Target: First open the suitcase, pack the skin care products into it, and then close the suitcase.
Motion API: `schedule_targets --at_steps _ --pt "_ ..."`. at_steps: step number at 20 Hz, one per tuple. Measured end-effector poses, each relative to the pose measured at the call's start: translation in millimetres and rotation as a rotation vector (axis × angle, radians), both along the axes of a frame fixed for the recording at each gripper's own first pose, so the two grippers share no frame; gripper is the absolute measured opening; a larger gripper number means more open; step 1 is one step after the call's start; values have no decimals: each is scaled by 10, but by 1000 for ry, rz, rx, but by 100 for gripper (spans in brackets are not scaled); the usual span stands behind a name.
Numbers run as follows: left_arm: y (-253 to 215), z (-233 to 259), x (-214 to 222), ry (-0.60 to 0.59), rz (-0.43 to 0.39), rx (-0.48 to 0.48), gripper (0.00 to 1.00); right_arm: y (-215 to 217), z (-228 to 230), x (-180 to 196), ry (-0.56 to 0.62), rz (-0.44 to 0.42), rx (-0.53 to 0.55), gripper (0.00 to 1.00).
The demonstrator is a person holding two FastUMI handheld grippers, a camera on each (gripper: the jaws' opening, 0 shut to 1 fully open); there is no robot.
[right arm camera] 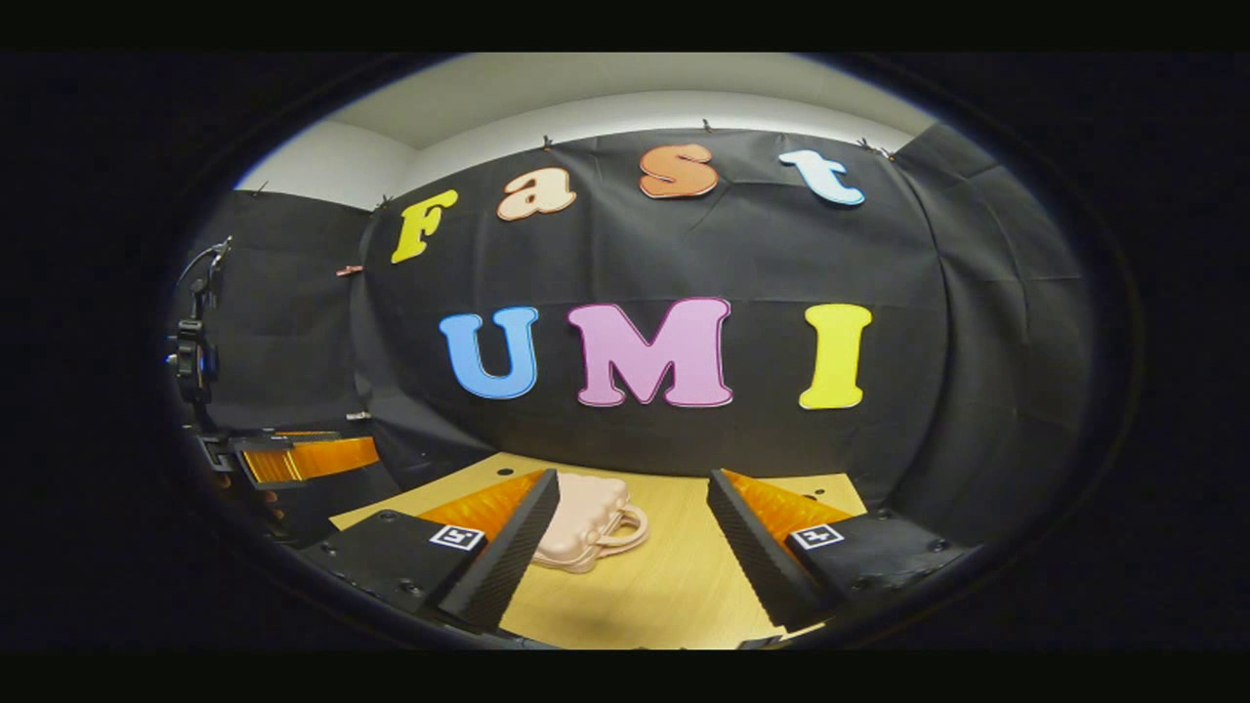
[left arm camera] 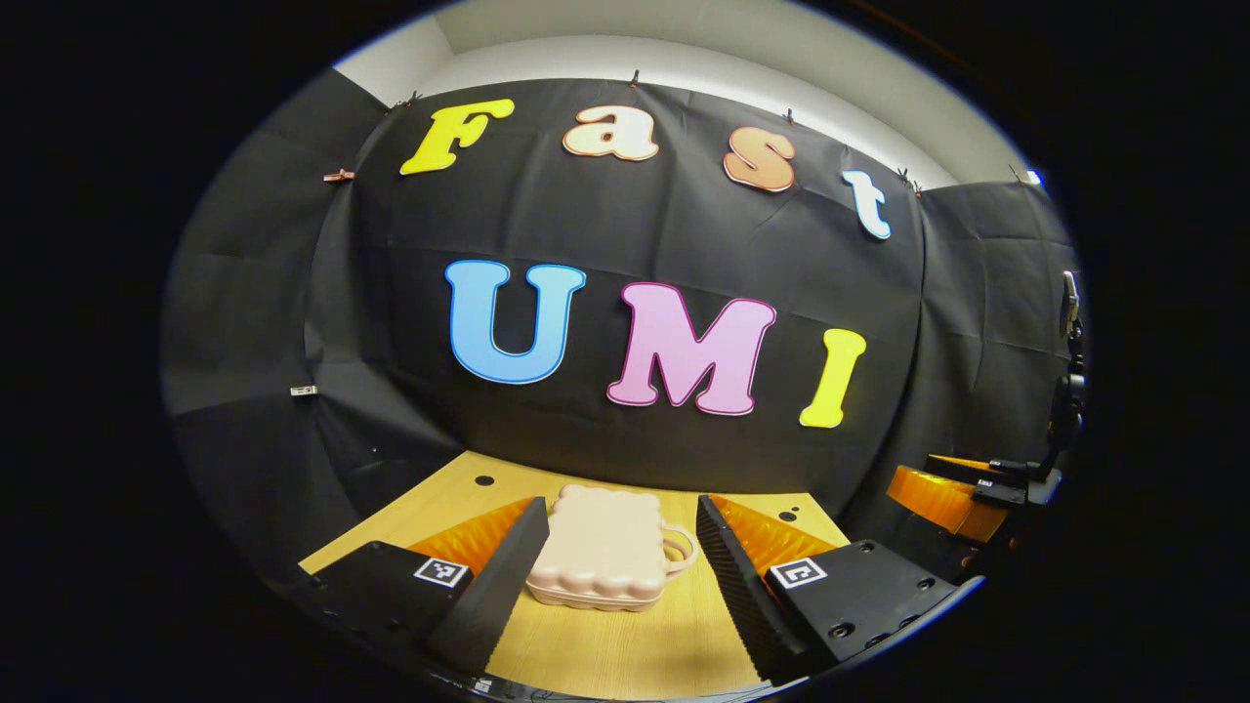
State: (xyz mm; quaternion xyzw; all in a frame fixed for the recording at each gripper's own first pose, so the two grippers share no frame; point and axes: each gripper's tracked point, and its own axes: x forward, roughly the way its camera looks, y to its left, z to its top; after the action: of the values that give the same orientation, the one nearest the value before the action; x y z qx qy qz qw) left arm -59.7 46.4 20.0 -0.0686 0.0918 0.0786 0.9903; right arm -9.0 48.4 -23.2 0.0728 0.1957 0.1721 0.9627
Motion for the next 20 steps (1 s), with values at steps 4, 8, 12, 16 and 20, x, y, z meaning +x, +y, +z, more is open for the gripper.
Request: schedule_targets --at_steps 4,8,12,16,20 --pt "15 -2 -8 -10 -2 -57 96 26 10 7 -6 2 -7 97" --pt "34 -6 -40 -5 2 -43 96 12 -18 0 4 -7 -4 97" --pt "-17 14 -72 -4 -9 -22 96 -20 -78 -33 24 -26 1 97" --pt "-40 -14 -114 1 -15 -10 96 -41 -79 -54 22 -31 -7 97" --pt "-54 -66 -154 10 -14 -22 96 -19 -101 -98 29 -31 -7 97"
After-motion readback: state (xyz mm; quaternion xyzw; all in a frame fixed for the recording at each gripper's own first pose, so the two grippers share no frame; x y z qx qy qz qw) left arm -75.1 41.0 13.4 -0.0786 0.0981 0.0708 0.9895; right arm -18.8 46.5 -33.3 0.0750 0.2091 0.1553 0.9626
